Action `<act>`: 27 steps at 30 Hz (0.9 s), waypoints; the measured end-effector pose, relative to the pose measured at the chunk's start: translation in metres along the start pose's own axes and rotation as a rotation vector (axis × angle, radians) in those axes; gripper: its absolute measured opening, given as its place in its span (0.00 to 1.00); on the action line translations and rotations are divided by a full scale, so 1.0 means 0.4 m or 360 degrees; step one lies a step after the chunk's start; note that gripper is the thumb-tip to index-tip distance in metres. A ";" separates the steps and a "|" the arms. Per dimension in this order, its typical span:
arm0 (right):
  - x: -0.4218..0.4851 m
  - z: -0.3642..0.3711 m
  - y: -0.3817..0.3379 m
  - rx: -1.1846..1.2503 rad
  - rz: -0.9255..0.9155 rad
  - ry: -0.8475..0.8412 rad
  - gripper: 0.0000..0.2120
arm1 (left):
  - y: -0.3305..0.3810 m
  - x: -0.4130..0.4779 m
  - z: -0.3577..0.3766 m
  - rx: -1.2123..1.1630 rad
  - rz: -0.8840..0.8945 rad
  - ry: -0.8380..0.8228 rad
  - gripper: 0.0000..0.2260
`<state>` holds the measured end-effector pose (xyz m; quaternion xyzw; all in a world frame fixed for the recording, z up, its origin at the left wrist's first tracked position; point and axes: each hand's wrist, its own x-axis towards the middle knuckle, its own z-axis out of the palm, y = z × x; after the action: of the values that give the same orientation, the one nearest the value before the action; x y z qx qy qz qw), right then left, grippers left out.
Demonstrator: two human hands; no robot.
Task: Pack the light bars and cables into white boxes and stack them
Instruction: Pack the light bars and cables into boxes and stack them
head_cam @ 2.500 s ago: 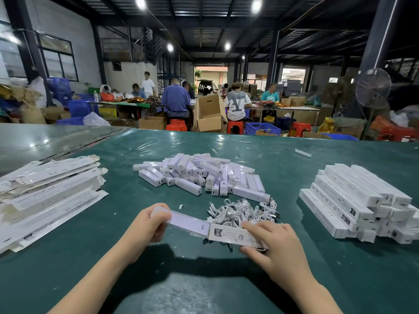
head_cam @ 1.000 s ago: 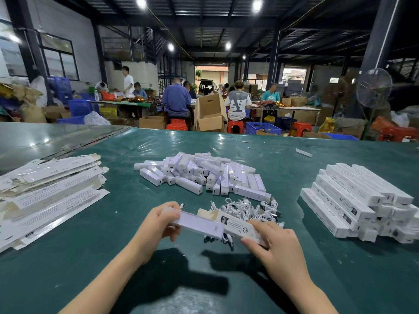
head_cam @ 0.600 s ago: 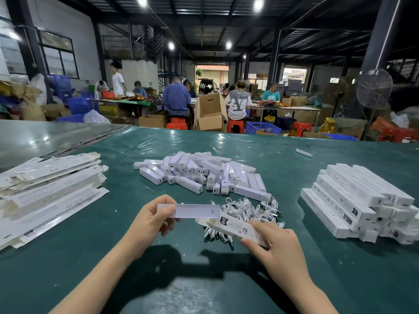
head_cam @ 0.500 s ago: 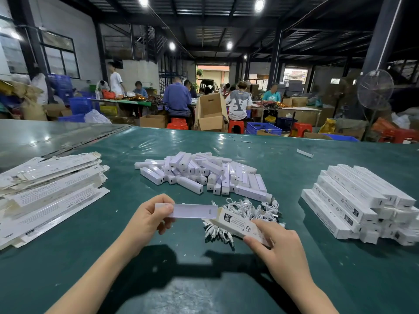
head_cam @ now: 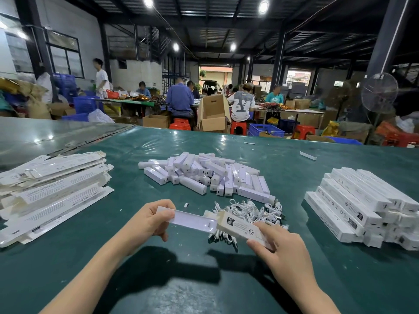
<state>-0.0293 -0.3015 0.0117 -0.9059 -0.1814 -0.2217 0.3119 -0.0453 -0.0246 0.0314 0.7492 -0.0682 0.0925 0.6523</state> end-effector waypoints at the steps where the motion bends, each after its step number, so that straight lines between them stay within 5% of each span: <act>1: 0.000 0.000 0.000 -0.0016 -0.0030 -0.0031 0.20 | -0.001 0.000 0.004 0.0002 -0.0004 0.0001 0.18; 17: 0.004 -0.017 -0.002 -0.0050 -0.0169 -0.0074 0.21 | 0.006 0.006 0.026 -0.0157 -0.0082 0.0096 0.17; 22: 0.006 -0.005 0.003 0.0014 -0.0092 -0.0010 0.16 | 0.018 0.003 0.065 -0.0736 -0.0160 -0.0221 0.12; 27: 0.007 -0.006 0.001 0.0083 -0.0062 -0.0040 0.26 | 0.000 -0.004 0.109 -0.0466 -0.0067 -0.0338 0.18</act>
<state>-0.0276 -0.3027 0.0147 -0.8965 -0.2086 -0.2114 0.3287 -0.0447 -0.0679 0.0255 0.6530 -0.1338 -0.0116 0.7453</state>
